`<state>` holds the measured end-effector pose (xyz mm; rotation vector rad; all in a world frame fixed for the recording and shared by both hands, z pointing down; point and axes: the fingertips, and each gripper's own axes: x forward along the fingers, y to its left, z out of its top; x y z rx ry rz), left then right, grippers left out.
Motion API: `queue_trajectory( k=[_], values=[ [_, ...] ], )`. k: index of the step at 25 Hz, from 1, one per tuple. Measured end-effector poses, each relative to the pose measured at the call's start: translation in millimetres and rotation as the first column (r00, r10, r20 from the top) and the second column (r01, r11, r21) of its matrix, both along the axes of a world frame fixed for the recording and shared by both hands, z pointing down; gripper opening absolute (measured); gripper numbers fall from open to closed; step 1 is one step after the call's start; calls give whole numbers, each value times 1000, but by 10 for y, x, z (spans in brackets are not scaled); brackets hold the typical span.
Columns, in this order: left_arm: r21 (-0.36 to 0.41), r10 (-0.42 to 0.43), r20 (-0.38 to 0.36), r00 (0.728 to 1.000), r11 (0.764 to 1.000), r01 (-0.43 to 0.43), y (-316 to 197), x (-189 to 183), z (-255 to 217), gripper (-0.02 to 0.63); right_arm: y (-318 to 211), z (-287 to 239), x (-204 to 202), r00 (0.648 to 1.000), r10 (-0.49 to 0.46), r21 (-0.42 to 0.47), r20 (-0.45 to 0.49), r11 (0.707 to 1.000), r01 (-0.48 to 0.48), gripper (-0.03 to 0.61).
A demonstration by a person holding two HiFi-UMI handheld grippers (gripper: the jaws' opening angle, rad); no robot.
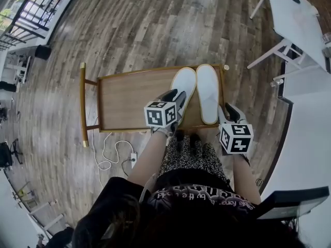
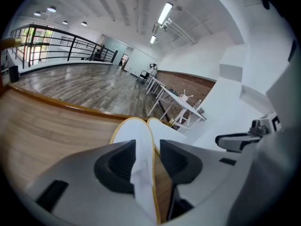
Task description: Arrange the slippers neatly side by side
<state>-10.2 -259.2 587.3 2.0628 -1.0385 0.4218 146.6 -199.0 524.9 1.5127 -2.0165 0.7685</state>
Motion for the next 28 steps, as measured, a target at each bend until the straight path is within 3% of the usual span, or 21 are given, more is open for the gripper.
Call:
queue_trajectory(
  k=[3,7,14,23,28],
  values=[
    [26,35,68,997,999,-37,128,-234,-121,155,-38,8,-48,1000,-11,4,7,1000,11,98],
    [-40,88,161,983,996,-82,483,-501,19,155,-81,1,-126,999,-28,10,14,1000,28,98],
    [-207,95,117,989,976,-69,930,-470,407,155,-70,24,-216,999,-47,7,10,999,47,95],
    [-237,264,29,964,939,-250,992,-8,397,155,-15,51,-231,999,-42,-2,4,999,42,95],
    [-216,300,-31,953,929,-300,973,259,330,155,3,85,-272,999,-49,-5,-1,999,49,95]
  ],
)
